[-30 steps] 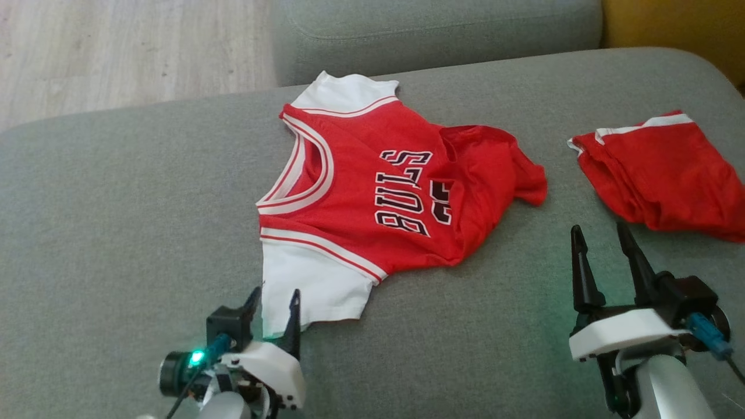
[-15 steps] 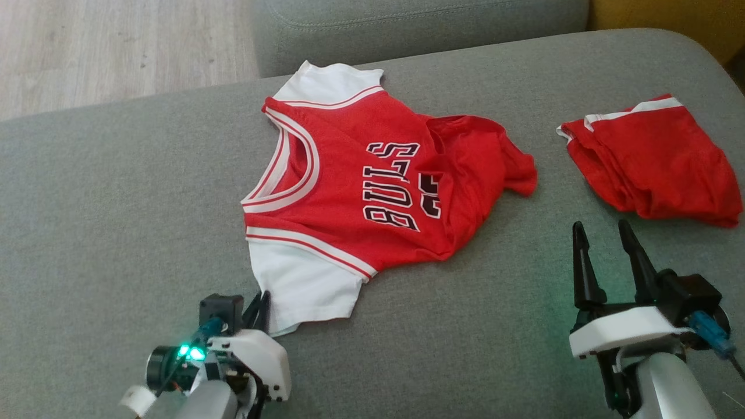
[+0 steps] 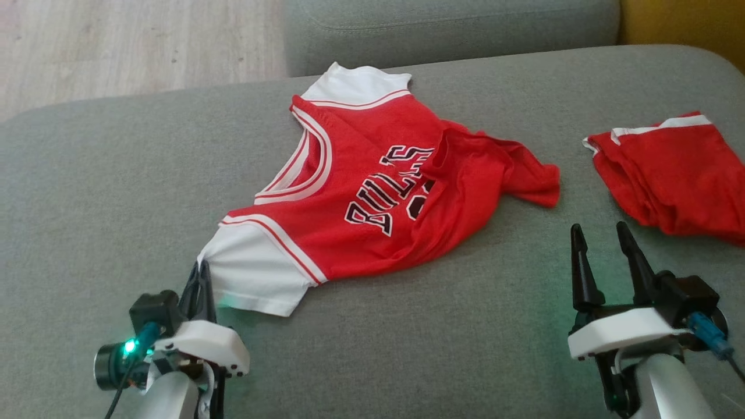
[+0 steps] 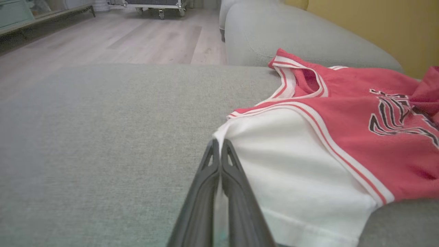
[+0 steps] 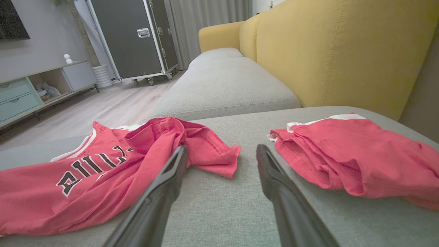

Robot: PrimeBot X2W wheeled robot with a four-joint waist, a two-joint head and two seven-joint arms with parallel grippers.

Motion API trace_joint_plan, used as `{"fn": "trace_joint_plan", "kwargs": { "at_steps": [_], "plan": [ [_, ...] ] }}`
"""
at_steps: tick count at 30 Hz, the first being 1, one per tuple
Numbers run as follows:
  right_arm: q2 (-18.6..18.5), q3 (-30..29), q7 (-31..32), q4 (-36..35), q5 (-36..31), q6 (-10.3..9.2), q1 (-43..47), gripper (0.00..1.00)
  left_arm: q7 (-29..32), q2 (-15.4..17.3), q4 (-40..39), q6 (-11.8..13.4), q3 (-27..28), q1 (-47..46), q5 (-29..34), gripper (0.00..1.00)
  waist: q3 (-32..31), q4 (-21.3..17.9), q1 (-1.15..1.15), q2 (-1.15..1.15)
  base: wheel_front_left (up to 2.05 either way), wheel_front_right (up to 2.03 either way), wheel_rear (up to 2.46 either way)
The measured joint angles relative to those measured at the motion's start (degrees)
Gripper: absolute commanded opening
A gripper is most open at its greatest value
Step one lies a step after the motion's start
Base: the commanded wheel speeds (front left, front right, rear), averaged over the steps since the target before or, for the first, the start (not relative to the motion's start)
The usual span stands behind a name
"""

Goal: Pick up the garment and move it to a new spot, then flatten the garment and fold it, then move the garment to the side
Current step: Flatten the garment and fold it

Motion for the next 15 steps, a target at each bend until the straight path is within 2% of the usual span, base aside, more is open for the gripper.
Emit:
{"fn": "trace_joint_plan", "kwargs": {
  "at_steps": [7, 8, 9, 10, 13, 15],
  "plan": [
    [0.00, 0.27, 0.31, 0.42, -0.08, 0.00, 0.01, 1.00, -1.56, 0.02, 0.35, 0.99, 0.57, 0.54, -0.63, 0.00, -0.46, 1.52, 0.00, 0.00, 0.00, 0.00, 0.00],
    [0.00, 0.27, 0.77, 0.51, -0.08, 0.00, 0.01, 1.00, -1.56, 0.02, 0.53, 1.00, 0.55, 0.62, -0.63, 0.33, -0.49, 1.67, 0.00, 0.00, 0.00, 0.00, 0.00],
    [0.00, 0.26, 0.77, 0.69, -0.08, 0.00, 0.01, 1.00, -1.58, 0.02, 0.67, 1.13, 0.53, 0.63, -0.62, 0.93, -0.51, 1.82, 0.00, 0.00, 0.00, 0.00, 0.00],
    [0.00, 0.25, 0.77, 0.82, -0.08, 0.00, 0.01, 1.00, -1.91, 0.01, 0.73, 1.51, 0.51, 0.63, -0.62, 1.00, -0.57, 1.98, 0.00, 0.00, 0.00, 0.00, 0.00],
    [0.00, 0.20, 0.99, 1.11, -0.03, 0.00, 0.01, 1.00, -3.56, -0.08, 0.25, 1.29, 0.26, 0.62, -0.62, 1.00, -0.78, 2.64, 0.00, 0.00, 0.00, 0.00, 0.00],
    [0.00, 0.25, 1.22, 1.38, 0.02, 0.00, -0.01, 1.00, -4.86, -0.25, -0.96, 0.08, -0.37, 0.58, -0.59, 1.00, -1.01, 3.25, 0.00, 0.00, 0.00, 0.00, 0.00]
  ]
}}
